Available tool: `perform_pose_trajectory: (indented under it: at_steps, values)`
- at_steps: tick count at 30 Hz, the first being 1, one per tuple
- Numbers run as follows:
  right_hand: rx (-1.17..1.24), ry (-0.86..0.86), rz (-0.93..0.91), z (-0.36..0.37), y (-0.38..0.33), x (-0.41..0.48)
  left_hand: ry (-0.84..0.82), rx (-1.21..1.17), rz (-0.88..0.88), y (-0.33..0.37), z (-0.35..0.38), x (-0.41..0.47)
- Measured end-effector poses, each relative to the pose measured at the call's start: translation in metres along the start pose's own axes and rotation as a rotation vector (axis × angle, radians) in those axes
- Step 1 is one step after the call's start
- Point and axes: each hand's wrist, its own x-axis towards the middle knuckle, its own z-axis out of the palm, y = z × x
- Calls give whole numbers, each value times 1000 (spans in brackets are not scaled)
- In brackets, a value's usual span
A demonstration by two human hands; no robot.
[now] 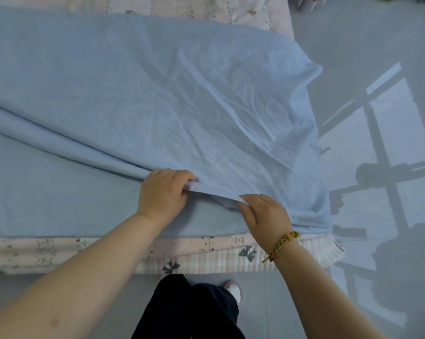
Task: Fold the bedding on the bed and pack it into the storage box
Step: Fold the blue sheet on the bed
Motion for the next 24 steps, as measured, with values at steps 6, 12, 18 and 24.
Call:
perform_pose_trajectory:
  at_steps: [6,12,18,24]
  values:
    - [-54,-351,168,-3,5,5,12,110,-101,-56,-18,9]
    - [-112,-89,11,12,9,-9,50,170,-74,-85,-58,-5]
    - [-205,-28,-161,17,4,-12,-201,175,-84,-97,-56,-62]
    - [-101,11,-210,32,-7,-4,-4,214,-9,-76,-22,-77]
